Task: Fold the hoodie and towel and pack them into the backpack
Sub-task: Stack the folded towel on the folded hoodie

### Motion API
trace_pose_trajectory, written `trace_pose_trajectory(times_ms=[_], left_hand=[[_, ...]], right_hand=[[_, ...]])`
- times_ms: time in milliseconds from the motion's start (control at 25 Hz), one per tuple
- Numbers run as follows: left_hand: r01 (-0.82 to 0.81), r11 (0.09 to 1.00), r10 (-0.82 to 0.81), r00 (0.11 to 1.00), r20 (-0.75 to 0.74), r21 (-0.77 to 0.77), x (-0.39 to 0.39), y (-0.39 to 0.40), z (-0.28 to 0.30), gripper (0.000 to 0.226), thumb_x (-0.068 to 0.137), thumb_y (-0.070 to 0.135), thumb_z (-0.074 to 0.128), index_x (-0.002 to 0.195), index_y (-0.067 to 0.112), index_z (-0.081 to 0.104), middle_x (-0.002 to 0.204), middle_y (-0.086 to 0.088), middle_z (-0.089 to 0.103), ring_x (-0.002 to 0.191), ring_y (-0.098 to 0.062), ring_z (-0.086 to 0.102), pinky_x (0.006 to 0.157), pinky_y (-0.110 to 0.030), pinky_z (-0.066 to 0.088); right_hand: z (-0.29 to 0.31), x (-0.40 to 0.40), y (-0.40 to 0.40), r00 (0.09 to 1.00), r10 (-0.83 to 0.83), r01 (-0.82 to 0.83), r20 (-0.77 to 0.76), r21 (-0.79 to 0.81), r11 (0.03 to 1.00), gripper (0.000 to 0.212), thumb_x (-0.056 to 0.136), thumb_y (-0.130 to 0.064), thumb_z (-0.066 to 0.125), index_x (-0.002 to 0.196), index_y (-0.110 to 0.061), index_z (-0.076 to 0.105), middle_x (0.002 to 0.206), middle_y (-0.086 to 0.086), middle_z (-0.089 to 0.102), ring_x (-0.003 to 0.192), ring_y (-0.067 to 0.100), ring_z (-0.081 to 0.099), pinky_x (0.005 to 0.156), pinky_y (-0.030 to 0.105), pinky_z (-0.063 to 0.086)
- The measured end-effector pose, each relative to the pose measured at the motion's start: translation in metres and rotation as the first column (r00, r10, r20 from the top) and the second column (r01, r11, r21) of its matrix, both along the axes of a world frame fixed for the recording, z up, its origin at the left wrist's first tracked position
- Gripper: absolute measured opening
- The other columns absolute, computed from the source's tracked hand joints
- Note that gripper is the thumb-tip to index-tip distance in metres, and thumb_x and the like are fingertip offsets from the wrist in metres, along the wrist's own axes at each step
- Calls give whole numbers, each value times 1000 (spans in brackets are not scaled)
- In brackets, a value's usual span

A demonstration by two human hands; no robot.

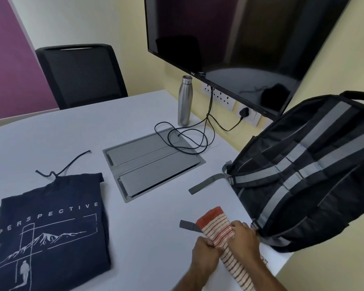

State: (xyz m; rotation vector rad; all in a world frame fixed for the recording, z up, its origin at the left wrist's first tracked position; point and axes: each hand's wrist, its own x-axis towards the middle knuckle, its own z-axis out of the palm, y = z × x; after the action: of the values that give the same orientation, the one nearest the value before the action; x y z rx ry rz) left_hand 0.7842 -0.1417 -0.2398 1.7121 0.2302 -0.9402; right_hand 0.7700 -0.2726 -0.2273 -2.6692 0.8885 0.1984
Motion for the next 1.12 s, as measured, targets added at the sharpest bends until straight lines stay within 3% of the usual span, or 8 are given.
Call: trace_pose_trajectory(times_ms=[200,320,400,520,720,920,1000,1120], left_hand=[[-94,995,95,994,52,-34,0,21,4,34,81,18,73,106,22,51,105,8,68,95,-10,67,84,-27,60],[-188,980,192,979,64,-70,8,48,10,39,79,13,74,107,21,49,105,6,69,93,-11,68,83,-30,60],[-266,960,272,959,77,-83,16,75,17,37,80,10,71,107,20,48,103,3,68,92,-12,68,80,-30,61],[-339,934,351,929,114,-111,27,118,32,26,90,12,61,111,22,50,107,3,67,94,-11,67,81,-27,60],[-348,914,390,896,214,-207,49,205,62,29,98,14,49,121,30,56,116,2,66,101,-15,68,87,-34,61],[-341,886,431,856,286,-314,70,289,90,38,95,10,53,125,31,60,121,0,68,106,-13,70,91,-35,59],[-363,870,463,834,301,-334,77,324,105,35,97,7,52,123,28,60,118,0,71,103,-13,71,89,-35,59],[-416,846,513,806,297,-332,89,369,119,33,100,6,51,123,28,59,112,1,72,97,-13,73,82,-33,61]], right_hand=[[10,10,35,989,-62,40,134,157,987,8,90,-16,59,93,-24,57,97,-7,62,84,11,60,69,23,53],[20,24,60,988,-56,15,142,275,961,10,89,-15,65,91,-22,58,92,-7,67,79,8,60,56,12,40],[23,35,80,989,-55,2,137,359,933,14,87,-15,69,94,-21,60,94,-6,67,84,11,62,63,13,43],[25,47,116,990,-83,16,110,508,861,18,83,-16,74,96,-20,63,97,-4,70,91,16,66,84,31,55],[42,67,194,983,-161,24,86,814,581,22,87,-16,72,107,-13,62,98,5,74,87,22,72,77,40,60],[66,92,269,990,-141,3,-5,1000,-13,26,97,-9,55,123,-3,58,111,24,71,99,39,70,80,46,59],[71,106,295,984,-175,2,-18,996,-93,35,94,1,53,127,-10,54,112,25,70,98,40,70,79,49,58],[79,123,332,978,-183,-106,101,994,-23,54,87,17,52,124,-22,51,113,21,71,100,39,70,80,50,58]])
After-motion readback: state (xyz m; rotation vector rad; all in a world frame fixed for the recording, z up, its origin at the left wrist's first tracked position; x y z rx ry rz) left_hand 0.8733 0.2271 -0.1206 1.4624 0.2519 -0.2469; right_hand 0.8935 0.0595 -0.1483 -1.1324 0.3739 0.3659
